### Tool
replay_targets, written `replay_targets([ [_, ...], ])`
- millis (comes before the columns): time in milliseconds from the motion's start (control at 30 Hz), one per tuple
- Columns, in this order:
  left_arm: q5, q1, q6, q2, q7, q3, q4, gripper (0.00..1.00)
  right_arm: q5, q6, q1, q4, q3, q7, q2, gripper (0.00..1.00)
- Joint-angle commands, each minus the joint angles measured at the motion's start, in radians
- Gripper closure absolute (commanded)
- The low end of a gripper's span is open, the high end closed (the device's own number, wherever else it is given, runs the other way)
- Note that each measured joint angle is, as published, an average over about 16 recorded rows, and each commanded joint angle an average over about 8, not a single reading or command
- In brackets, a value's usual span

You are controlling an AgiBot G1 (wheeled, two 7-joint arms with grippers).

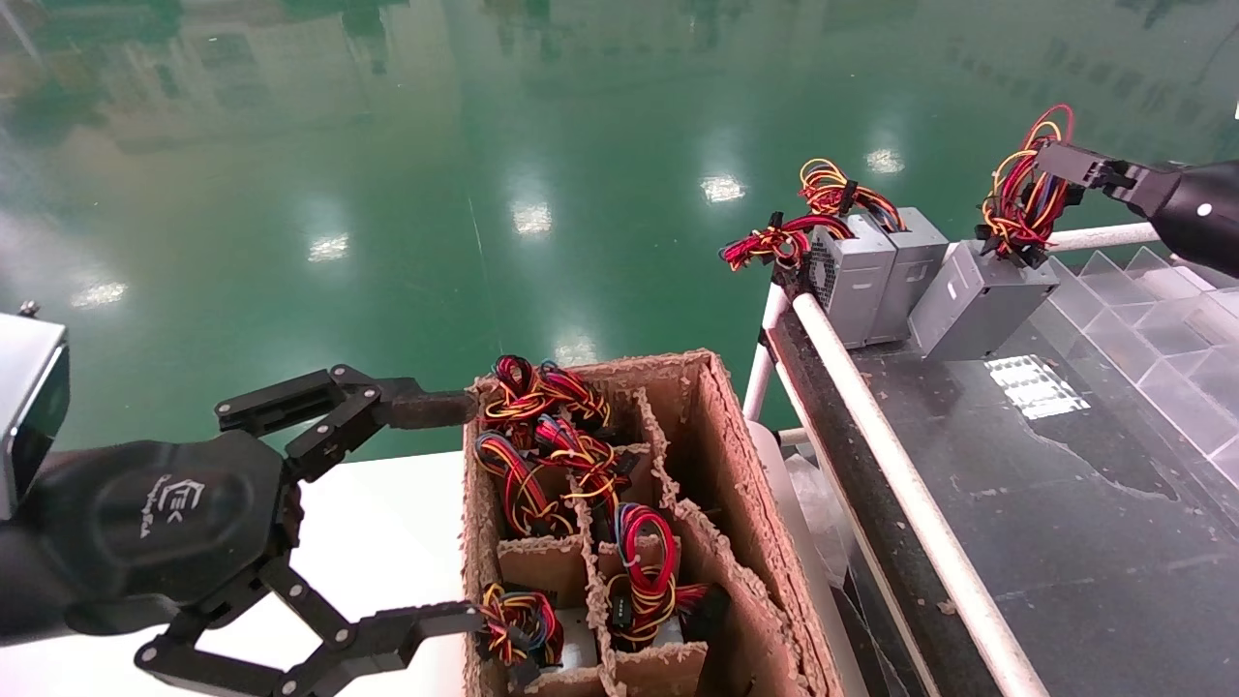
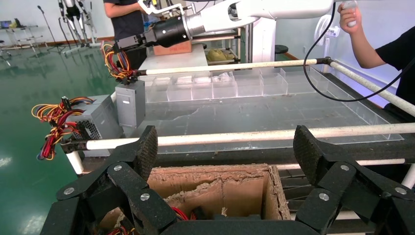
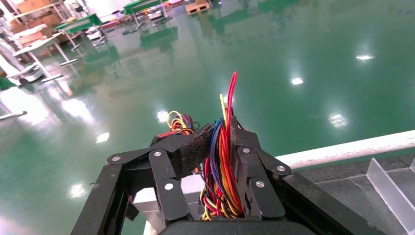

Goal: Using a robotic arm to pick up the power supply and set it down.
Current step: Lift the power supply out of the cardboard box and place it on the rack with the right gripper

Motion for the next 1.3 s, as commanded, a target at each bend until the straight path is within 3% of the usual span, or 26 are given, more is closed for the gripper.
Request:
replay_targets([
  [33,0.0,0.0,0.0,0.0,0.0,0.0,0.0,0.0,-0.002,0.016,0.001,0.001,-0.001,0.004,-0.004,1.0],
  [900,0.0,0.0,0.0,0.0,0.0,0.001,0.0,0.0,0.002,0.127,-0.01,0.007,0.001,0.018,-0.012,1.0],
  [1300,-0.001,0.0,0.0,0.0,0.0,0.001,0.0,0.0,-0.001,0.176,0.008,0.023,-0.001,0.011,-0.069,1.0],
])
